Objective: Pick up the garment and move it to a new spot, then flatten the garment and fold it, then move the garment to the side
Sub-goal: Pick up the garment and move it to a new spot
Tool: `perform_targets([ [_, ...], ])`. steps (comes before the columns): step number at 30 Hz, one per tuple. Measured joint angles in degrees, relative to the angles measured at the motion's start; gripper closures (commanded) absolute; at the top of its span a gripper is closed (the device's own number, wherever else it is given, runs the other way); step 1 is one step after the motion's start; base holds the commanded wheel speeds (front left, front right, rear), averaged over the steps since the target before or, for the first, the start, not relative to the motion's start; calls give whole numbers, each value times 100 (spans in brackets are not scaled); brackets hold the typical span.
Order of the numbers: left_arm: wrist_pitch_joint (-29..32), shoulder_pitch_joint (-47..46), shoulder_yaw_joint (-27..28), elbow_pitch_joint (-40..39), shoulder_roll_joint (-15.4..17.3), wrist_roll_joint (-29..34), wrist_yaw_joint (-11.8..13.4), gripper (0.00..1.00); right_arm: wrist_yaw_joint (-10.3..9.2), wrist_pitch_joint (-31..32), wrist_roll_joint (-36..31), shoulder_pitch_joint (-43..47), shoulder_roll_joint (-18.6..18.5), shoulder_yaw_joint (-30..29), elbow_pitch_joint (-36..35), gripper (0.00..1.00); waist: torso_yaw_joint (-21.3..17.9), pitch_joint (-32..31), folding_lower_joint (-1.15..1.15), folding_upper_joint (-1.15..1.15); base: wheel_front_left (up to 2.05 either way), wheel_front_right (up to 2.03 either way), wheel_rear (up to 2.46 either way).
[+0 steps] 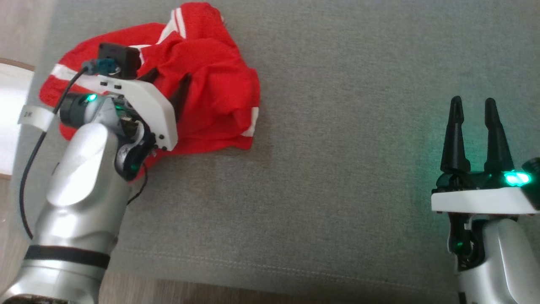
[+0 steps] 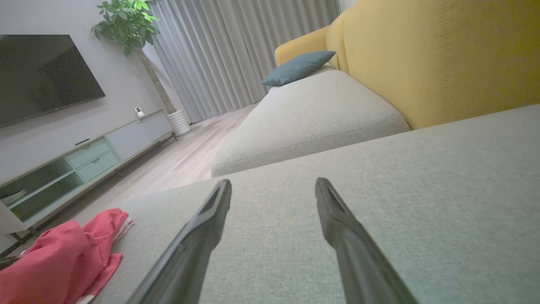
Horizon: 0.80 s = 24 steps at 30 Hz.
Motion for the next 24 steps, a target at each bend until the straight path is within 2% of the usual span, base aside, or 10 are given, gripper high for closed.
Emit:
perform_targets([
  [4,60,-70,-143,252,40,-69,0,0,0,0,0,0,0,-29,-9,0,-114,95,0,0,0,0,0],
  [5,59,-80,-151,293,40,-96,0,53,0,0,0,-1,0,-36,-13,0,-131,105,0,0,0,0,0],
  [6,34,-94,-151,323,41,-121,0,100,0,0,0,-2,0,-46,-13,0,-141,109,0,0,0,0,0],
  [15,-714,-152,-146,400,67,-109,97,100,0,0,37,-20,0,-45,67,0,-111,-158,0,0,0,0,0],
  [24,-1350,-154,43,-348,86,-113,318,100,0,0,200,47,0,56,201,0,-85,-730,0,0,0,0,0],
])
